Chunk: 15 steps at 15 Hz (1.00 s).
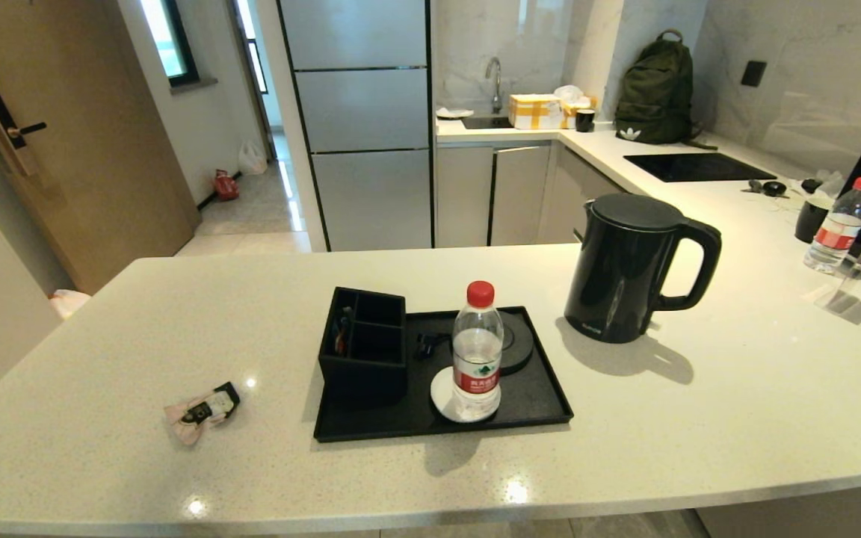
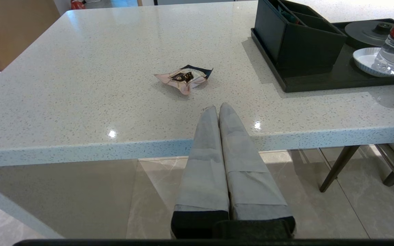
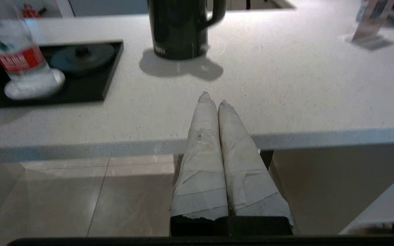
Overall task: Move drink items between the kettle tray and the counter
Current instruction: Return the kettle to its original position
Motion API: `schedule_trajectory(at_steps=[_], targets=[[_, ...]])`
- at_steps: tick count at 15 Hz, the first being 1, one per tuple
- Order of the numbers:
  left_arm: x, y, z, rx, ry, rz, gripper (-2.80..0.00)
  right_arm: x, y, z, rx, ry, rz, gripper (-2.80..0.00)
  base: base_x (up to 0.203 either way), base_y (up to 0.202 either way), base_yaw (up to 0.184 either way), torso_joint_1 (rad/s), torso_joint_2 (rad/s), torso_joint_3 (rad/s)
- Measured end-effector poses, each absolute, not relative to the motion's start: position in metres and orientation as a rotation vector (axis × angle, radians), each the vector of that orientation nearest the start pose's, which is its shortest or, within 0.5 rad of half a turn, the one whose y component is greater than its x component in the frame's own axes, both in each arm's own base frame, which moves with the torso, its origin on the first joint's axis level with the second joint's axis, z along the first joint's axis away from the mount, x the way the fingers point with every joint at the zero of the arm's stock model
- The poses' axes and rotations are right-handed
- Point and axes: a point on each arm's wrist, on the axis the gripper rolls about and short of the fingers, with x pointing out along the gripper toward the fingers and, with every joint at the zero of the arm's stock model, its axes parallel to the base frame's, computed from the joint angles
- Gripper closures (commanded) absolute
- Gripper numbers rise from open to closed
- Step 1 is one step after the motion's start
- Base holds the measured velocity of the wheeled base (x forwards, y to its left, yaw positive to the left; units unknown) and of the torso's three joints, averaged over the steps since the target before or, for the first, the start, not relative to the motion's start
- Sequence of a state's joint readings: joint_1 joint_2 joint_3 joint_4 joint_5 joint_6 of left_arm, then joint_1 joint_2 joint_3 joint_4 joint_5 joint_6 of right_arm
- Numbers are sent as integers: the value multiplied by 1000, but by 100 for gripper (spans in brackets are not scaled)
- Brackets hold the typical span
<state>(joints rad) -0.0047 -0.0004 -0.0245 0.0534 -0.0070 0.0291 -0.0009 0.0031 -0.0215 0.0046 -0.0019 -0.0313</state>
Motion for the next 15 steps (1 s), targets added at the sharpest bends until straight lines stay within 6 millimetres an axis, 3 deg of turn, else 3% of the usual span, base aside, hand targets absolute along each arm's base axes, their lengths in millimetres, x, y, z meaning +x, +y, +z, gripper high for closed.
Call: schedule_trajectory(at_steps=[1,5,7,9,10,12,15], targets=[[-25,0,77,29,28,-12,0,-27,0,93,-29,-42,-4,0,0,0,0,0,0,0],[-25,0,77,29,28,-12,0,-43,0,181,20,-123,0,0,0,0,0,0,0,0],[-25,0,77,28,28,-12,0,-50,0,229,38,-67,12,0,0,0,0,0,0,0],[-25,0,77,27,28,-12,0,-37,1,265,66,90,37,0,0,0,0,0,0,0],[-25,0,77,27,28,-13,0,-18,1,274,84,193,32,0,0,0,0,0,0,0],[-25,0,77,27,28,-13,0,47,0,274,125,406,-26,0,0,0,0,0,0,0],[-25,0,77,28,28,-13,0,151,-2,235,170,692,-167,0,0,0,0,0,0,0]])
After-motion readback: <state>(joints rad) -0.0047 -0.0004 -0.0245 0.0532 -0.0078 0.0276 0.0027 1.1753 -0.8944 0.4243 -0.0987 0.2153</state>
